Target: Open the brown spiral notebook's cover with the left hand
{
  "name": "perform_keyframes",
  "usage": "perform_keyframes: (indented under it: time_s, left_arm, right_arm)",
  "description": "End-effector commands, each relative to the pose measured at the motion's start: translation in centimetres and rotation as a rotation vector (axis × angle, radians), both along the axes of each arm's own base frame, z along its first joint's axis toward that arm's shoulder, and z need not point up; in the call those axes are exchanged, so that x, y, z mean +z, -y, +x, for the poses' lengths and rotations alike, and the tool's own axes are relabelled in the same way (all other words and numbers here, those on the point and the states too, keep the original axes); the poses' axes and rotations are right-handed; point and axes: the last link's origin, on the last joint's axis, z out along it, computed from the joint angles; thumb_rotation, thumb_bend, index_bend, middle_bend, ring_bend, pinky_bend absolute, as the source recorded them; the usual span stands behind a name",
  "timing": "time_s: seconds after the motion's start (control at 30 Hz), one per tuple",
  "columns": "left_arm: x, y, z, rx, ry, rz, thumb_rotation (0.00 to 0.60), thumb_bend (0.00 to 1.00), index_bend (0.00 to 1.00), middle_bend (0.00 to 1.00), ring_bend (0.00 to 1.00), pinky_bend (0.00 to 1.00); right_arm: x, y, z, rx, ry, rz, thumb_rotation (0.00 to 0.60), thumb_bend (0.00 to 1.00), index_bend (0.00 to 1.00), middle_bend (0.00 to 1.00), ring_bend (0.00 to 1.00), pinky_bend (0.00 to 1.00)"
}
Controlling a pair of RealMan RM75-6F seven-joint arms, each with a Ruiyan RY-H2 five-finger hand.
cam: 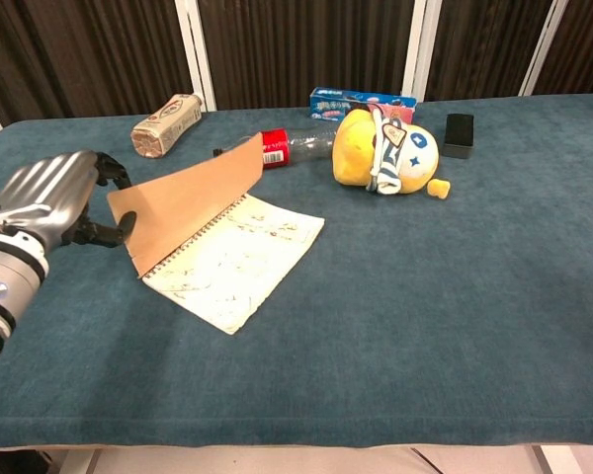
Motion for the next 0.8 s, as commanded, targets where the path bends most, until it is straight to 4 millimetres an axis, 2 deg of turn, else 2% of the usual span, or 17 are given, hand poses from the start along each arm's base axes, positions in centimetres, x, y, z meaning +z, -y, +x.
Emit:
perform_keyframes:
  time_s: [0.03,0.3,0.6,0.7,0.8]
  left_arm:
    - [1.1,-1.5,-1.0,0.067,0.005,0.007,0.6,0.49,0.68,0.29,0.27,0.42]
    - [2.1,-3.8,-3.1,0.18,-0.006,0.013,0.6,0.49,0.68,0.3,0.27,0.42]
    - [2.0,-4.5,-5.8,0.121,-0.117,0.082,0.6,0.49,0.65,0.3,0.28,0.42]
    - [1.6,-4.4,-6.7,0.098,-0.132,0.067,0.6,0.48,0.53,0.27,0.27,0.42]
    - [0.8,-4.2,-7.9,0.116,-0.155,0.0,0.6,0.47,0.24,0.16,0.2,0.41]
  right_arm:
    - [0.0,0.0,0.0,-0.002,0.0,0.0,0.6,0.02,0.0,0.0,0.0,0.07]
    - [-0.1,0.1,0.0,-0.007,-0.005,0.001,0.6,0.02,0.0,0.0,0.0,0.07]
    - [0.0,0.1,0.0,-0.005,0.002,-0.014,0.6,0.02,0.0,0.0,0.0,0.07]
    - [0.0,0.1,0.0,-0.007,0.003,-0.016,0.6,0.02,0.0,0.0,0.0,0.07]
    - [0.0,0.1,0.0,-0.01,0.004,-0.017,0.6,0.02,0.0,0.0,0.0,0.07]
